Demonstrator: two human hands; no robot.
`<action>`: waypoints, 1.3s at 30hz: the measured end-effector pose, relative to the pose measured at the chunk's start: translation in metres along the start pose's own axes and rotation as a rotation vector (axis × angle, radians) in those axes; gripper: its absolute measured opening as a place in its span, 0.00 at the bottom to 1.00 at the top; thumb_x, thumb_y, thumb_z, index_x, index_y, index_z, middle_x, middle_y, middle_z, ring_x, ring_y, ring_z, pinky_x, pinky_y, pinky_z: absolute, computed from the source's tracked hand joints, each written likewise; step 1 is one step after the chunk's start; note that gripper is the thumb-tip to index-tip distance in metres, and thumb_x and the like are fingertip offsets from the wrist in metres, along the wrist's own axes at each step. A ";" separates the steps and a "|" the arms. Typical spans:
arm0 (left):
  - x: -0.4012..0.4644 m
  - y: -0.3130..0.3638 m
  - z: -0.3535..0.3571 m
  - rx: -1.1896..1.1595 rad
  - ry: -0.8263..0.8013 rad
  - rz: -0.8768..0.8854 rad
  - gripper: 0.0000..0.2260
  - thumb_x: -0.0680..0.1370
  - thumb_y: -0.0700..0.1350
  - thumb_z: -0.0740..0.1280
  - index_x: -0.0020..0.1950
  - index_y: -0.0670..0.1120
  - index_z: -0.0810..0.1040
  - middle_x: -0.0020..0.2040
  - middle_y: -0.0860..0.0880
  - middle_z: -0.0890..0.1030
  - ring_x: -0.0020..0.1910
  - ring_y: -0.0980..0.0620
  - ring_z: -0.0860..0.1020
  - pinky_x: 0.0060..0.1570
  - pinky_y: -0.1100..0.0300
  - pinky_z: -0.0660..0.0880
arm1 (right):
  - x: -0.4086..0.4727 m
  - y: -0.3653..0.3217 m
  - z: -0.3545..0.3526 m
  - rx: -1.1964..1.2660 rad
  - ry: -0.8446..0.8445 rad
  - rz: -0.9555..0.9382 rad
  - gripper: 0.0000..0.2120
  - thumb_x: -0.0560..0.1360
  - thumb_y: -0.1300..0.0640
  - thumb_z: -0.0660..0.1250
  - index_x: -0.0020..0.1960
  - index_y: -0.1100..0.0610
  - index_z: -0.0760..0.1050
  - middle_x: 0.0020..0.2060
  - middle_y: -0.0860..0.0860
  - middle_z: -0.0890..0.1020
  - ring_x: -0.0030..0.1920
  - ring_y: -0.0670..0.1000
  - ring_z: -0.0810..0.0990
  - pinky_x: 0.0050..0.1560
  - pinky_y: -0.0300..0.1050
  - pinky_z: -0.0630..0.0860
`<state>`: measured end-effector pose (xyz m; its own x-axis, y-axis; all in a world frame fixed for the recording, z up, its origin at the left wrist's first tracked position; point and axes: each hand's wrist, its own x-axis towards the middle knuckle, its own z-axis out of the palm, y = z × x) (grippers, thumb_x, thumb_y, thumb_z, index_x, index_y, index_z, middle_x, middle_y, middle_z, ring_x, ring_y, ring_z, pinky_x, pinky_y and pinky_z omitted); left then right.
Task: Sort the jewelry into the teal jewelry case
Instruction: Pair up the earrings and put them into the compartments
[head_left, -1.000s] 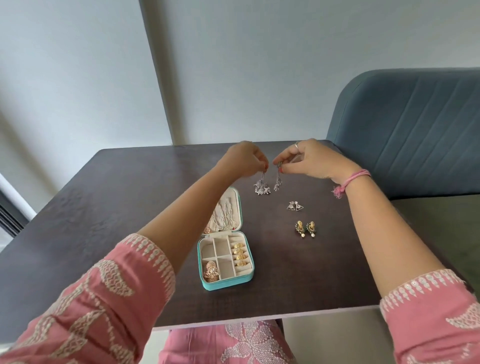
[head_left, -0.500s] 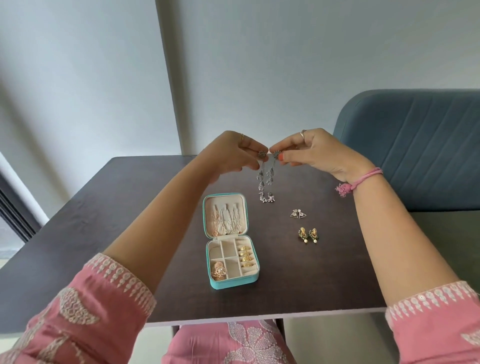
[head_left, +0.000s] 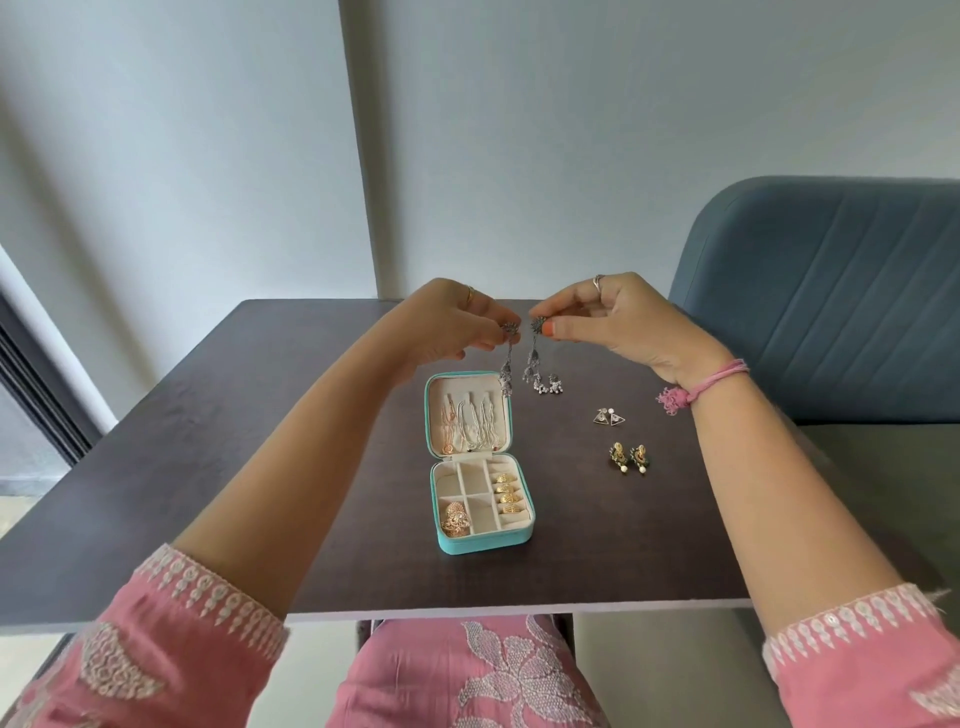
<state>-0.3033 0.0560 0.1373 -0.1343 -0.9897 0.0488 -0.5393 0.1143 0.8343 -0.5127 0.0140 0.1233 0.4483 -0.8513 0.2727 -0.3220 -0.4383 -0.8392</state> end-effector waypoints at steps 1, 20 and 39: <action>-0.002 -0.004 0.000 0.006 -0.010 0.006 0.10 0.74 0.39 0.69 0.53 0.48 0.84 0.48 0.51 0.85 0.46 0.57 0.78 0.43 0.64 0.72 | -0.001 0.001 0.005 0.006 -0.006 0.005 0.08 0.72 0.64 0.72 0.48 0.54 0.83 0.45 0.48 0.86 0.47 0.42 0.82 0.57 0.36 0.76; -0.055 -0.068 0.027 0.050 -0.112 -0.107 0.20 0.75 0.29 0.63 0.57 0.50 0.82 0.47 0.56 0.84 0.48 0.62 0.81 0.51 0.67 0.76 | -0.031 0.034 0.062 -0.179 -0.173 0.051 0.08 0.73 0.60 0.72 0.50 0.50 0.83 0.46 0.46 0.86 0.48 0.48 0.83 0.55 0.42 0.79; -0.056 -0.096 0.061 0.308 -0.235 -0.198 0.21 0.76 0.31 0.58 0.61 0.49 0.80 0.58 0.51 0.81 0.53 0.54 0.77 0.52 0.66 0.73 | -0.063 0.037 0.079 -0.202 -0.205 0.077 0.07 0.73 0.57 0.72 0.49 0.47 0.83 0.40 0.43 0.84 0.41 0.40 0.80 0.45 0.33 0.77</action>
<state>-0.2943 0.1060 0.0207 -0.1696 -0.9528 -0.2519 -0.7917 -0.0205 0.6105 -0.4874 0.0744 0.0379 0.5686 -0.8173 0.0937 -0.5122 -0.4408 -0.7372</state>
